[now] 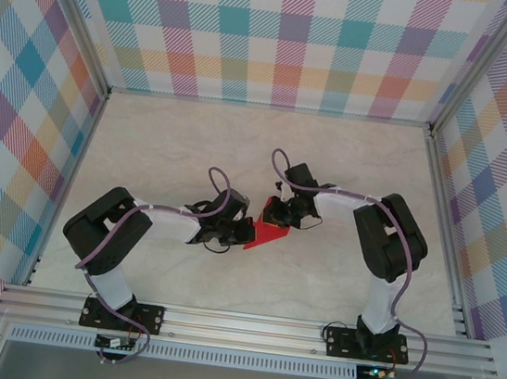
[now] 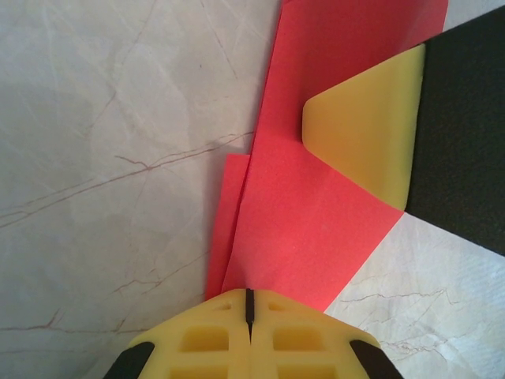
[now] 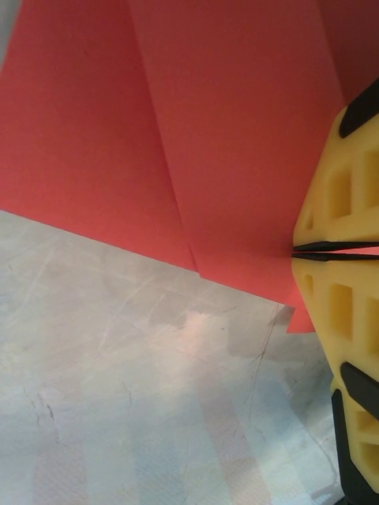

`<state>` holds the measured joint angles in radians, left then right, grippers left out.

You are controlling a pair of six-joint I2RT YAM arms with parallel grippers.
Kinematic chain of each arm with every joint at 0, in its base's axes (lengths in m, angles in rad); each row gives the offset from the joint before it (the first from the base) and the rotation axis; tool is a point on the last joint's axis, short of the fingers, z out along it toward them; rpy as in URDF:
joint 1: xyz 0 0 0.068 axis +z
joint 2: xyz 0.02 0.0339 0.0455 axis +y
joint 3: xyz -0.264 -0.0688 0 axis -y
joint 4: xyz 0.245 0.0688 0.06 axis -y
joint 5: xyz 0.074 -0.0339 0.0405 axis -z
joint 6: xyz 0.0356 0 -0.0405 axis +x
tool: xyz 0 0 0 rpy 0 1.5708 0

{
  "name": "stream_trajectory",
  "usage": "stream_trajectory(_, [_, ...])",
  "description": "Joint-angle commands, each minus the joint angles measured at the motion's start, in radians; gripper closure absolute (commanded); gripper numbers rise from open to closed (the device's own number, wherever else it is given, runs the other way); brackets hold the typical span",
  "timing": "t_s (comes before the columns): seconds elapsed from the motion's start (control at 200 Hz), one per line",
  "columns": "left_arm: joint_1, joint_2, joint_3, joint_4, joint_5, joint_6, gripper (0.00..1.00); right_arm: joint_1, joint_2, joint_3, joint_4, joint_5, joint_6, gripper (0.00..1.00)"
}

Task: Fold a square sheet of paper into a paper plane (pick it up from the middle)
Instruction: Fourth fold the wing at the center of the table.

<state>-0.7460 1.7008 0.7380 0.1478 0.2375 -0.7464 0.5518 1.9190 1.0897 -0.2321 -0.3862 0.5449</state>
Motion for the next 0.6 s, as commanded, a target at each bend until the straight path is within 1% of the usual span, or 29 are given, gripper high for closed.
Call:
stream_trajectory(0.0, [-0.008, 0.051, -0.016, -0.151, 0.006, 0.033, 1.00, -0.034, 0.042, 0.016, 0.033, -0.009, -0.074, 0.88])
stream_trajectory(0.275, [-0.008, 0.053, -0.030, -0.161, 0.014, 0.041, 1.00, -0.104, 0.049, 0.051, 0.034, -0.010, -0.139, 0.88])
stream_trajectory(0.595, [-0.009, 0.051, -0.032, -0.162, 0.018, 0.041, 1.00, -0.210, 0.079, 0.093, 0.019, -0.002, -0.160, 0.88])
